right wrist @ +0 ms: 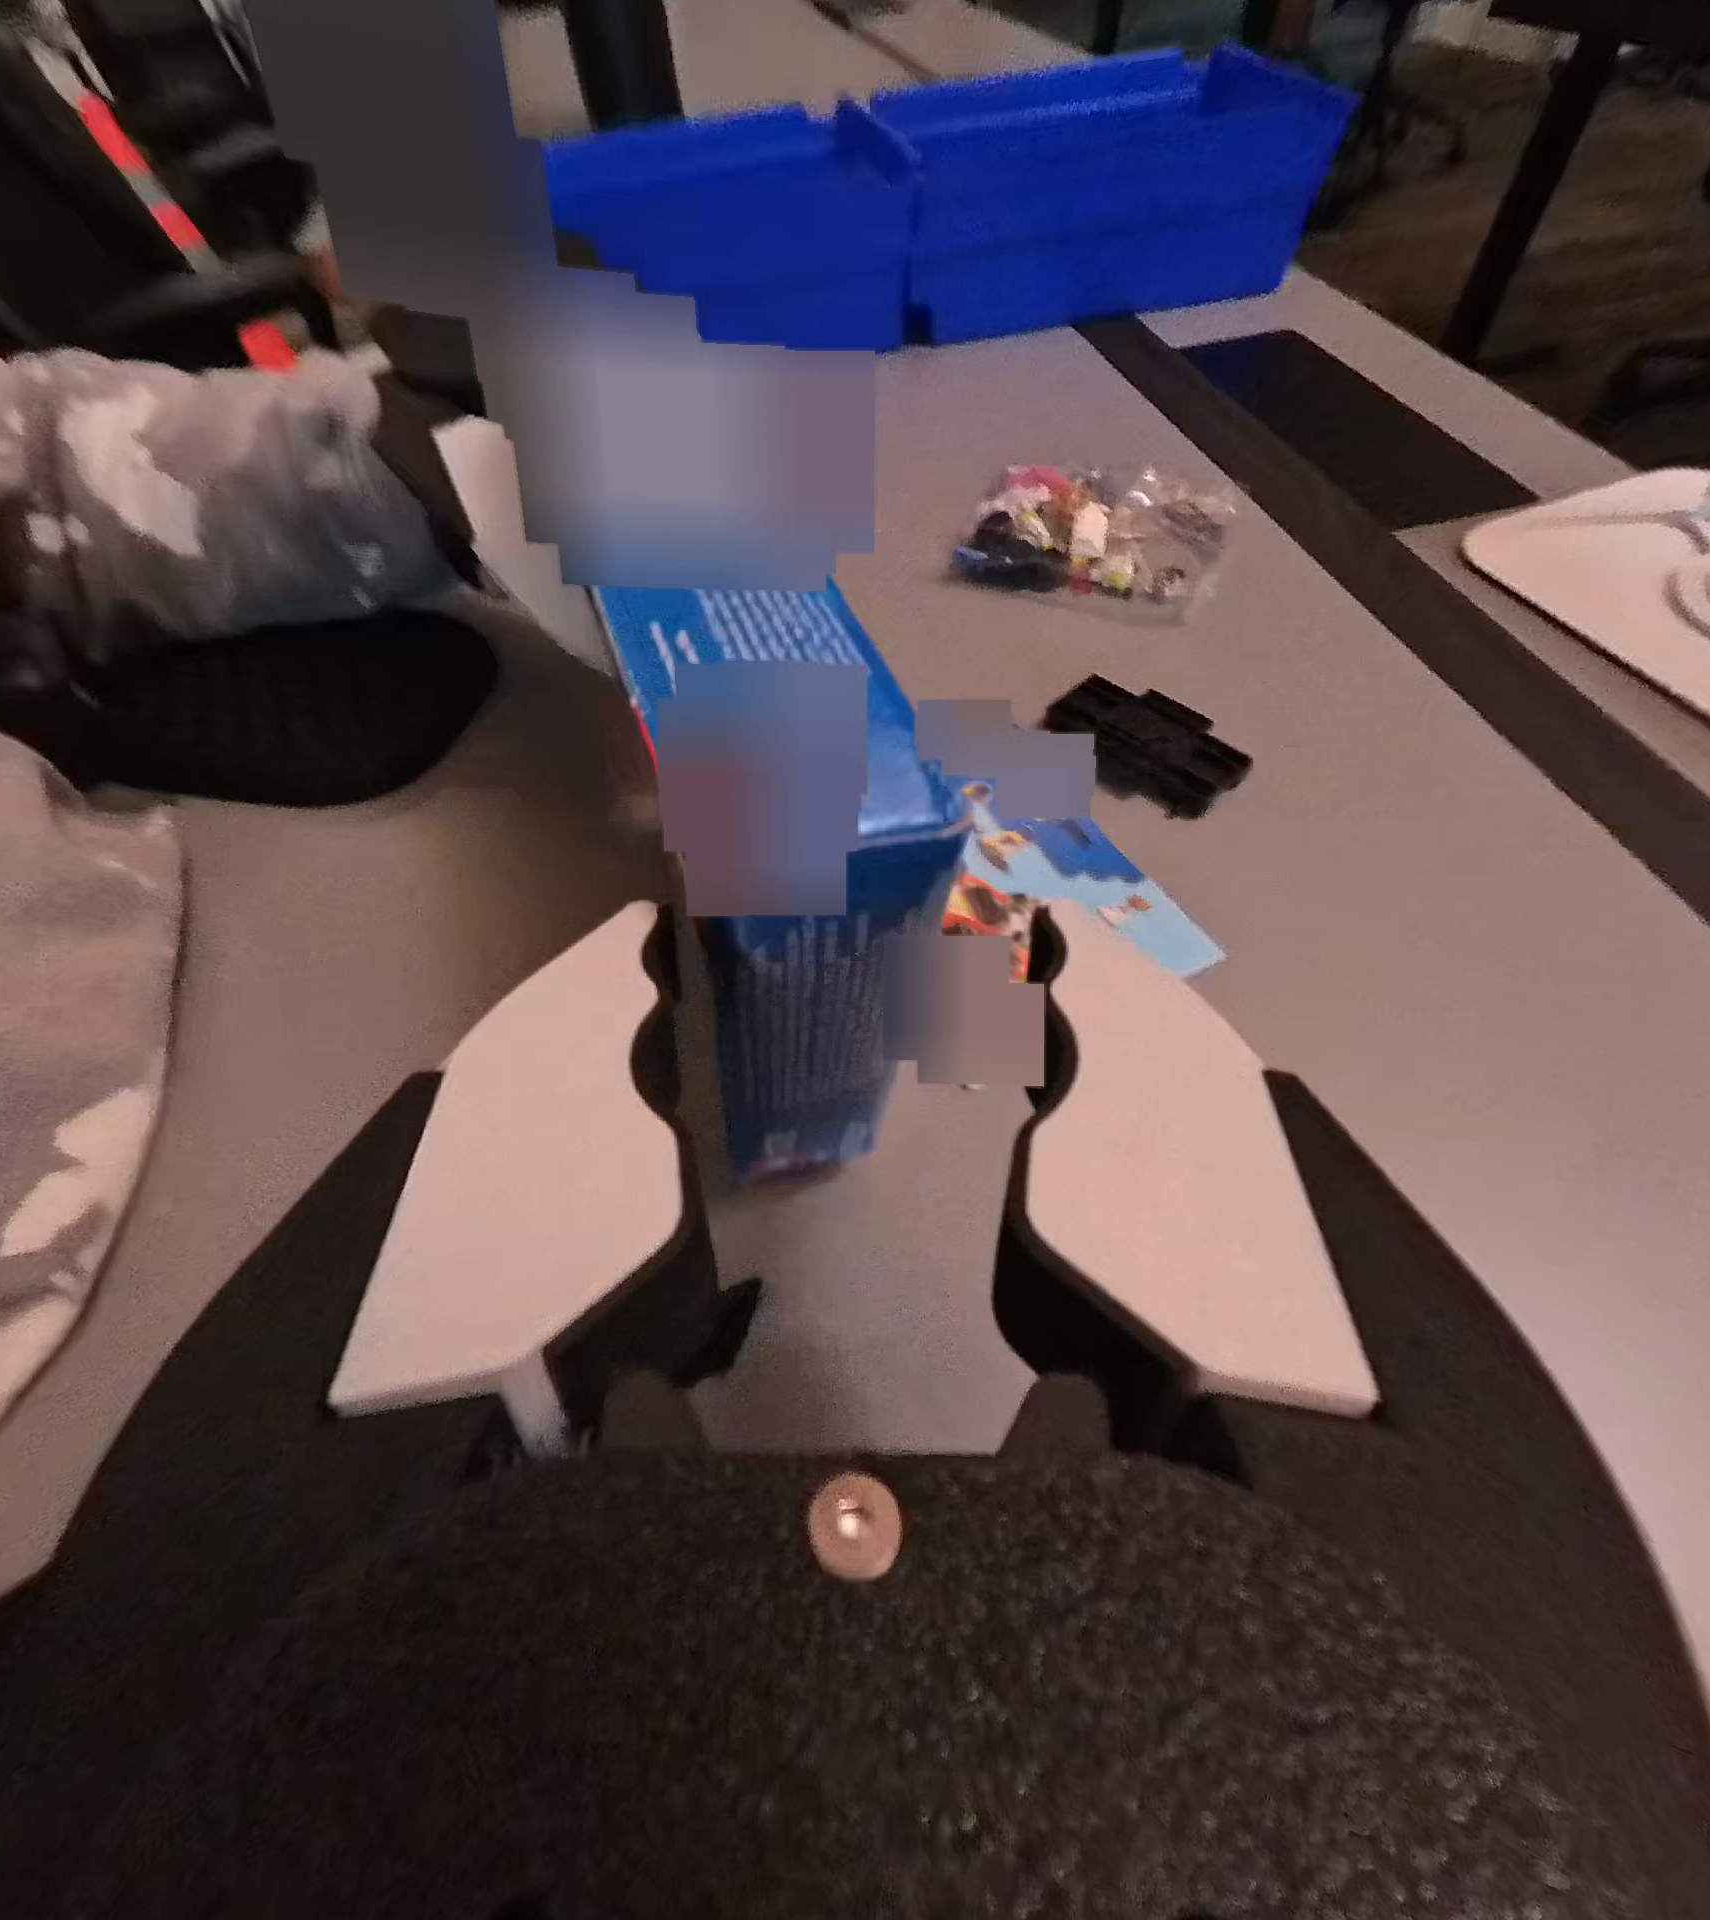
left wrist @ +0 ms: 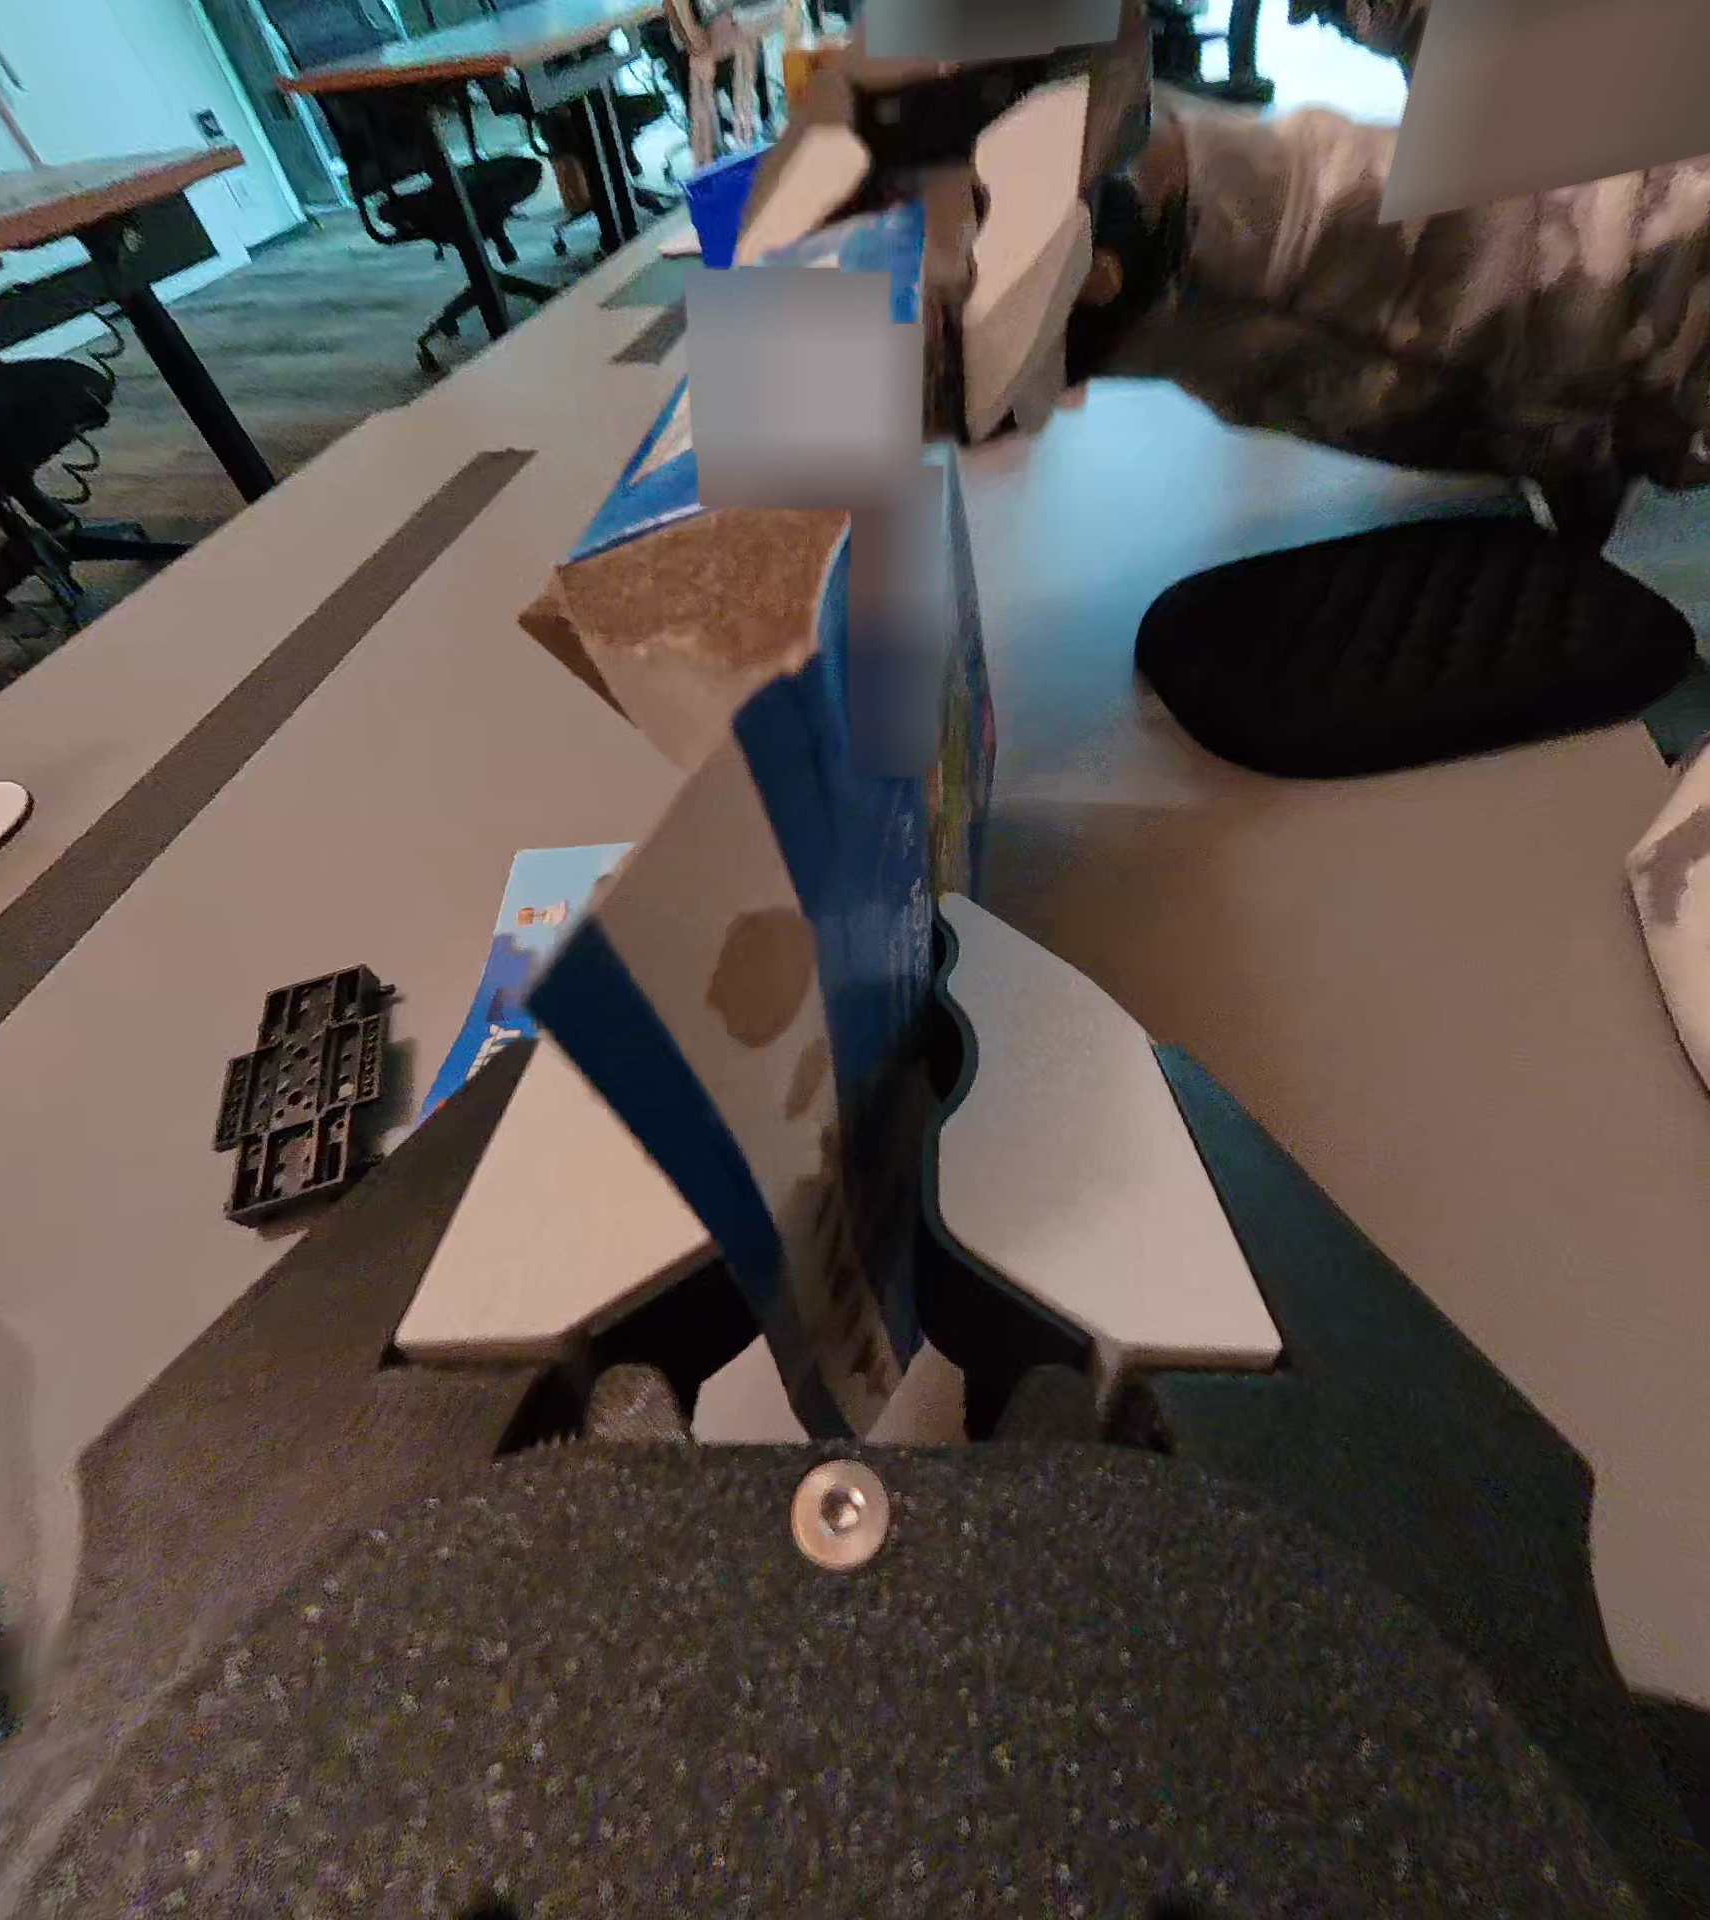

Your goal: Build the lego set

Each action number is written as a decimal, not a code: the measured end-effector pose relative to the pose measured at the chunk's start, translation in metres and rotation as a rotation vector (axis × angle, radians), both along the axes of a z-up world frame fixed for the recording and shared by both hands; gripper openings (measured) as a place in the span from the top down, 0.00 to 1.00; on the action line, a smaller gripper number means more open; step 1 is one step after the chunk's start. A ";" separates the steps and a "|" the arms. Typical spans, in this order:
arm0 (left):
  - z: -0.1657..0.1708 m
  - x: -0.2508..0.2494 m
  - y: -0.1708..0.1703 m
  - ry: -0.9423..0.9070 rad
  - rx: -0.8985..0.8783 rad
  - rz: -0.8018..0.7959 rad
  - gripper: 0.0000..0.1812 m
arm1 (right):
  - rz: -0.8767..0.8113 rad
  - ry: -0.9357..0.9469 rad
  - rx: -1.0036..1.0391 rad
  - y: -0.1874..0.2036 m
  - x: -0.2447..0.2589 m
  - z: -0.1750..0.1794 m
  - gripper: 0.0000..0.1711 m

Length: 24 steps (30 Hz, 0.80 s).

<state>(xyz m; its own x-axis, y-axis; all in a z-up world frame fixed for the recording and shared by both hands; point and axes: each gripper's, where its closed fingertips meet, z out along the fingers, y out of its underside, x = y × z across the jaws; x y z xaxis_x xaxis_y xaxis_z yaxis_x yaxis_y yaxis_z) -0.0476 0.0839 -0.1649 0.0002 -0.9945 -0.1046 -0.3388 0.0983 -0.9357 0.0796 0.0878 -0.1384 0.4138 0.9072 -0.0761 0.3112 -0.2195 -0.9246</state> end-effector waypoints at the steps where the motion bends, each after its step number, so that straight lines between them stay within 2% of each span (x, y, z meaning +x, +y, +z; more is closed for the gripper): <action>1: 0.002 -0.002 0.001 0.024 0.006 -0.013 0.85 | -0.017 -0.082 0.025 0.002 0.005 0.002 0.60; 6: 0.019 -0.002 0.005 0.183 0.068 -0.117 0.84 | 0.056 -0.370 0.108 -0.010 -0.008 0.024 0.54; 9: 0.028 0.007 0.003 0.275 0.110 -0.192 0.83 | 0.088 -0.528 0.136 -0.010 -0.023 0.007 0.51; 10: 0.031 0.009 0.001 0.306 0.114 -0.219 0.82 | 0.095 -0.569 0.135 -0.008 -0.026 -0.002 0.51; 11: 0.036 0.012 -0.001 0.327 0.120 -0.245 0.82 | 0.113 -0.584 0.118 -0.010 -0.030 -0.010 0.58; 12: 0.040 0.015 -0.003 0.338 0.121 -0.261 0.81 | 0.125 -0.571 0.106 -0.012 -0.033 -0.015 0.69; 15: 0.057 0.013 0.007 0.340 0.147 -0.222 0.75 | 0.111 -0.426 0.088 -0.010 -0.035 -0.015 0.70; 18: 0.089 0.002 0.030 0.169 0.149 -0.089 0.72 | 0.050 -0.174 0.006 -0.006 -0.019 -0.014 0.71; 20: 0.102 -0.009 0.042 0.019 0.057 -0.004 0.71 | -0.009 0.033 -0.041 -0.003 -0.005 -0.009 0.71; 22: 0.095 -0.012 0.047 -0.085 -0.082 0.048 0.70 | -0.067 0.226 -0.060 0.000 0.007 -0.001 0.71; 24: 0.069 -0.003 0.046 -0.115 -0.208 0.068 0.65 | -0.094 0.400 -0.052 0.001 0.013 0.011 0.72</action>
<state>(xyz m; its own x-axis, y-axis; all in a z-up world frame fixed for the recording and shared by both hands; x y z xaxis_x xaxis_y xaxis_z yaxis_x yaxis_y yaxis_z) -0.0505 0.1297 -0.0960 0.0675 -0.9919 0.1073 -0.2284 -0.1201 -0.9661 0.0927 0.0885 -0.1271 0.4232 0.8575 -0.2925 -0.0940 -0.2796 -0.9555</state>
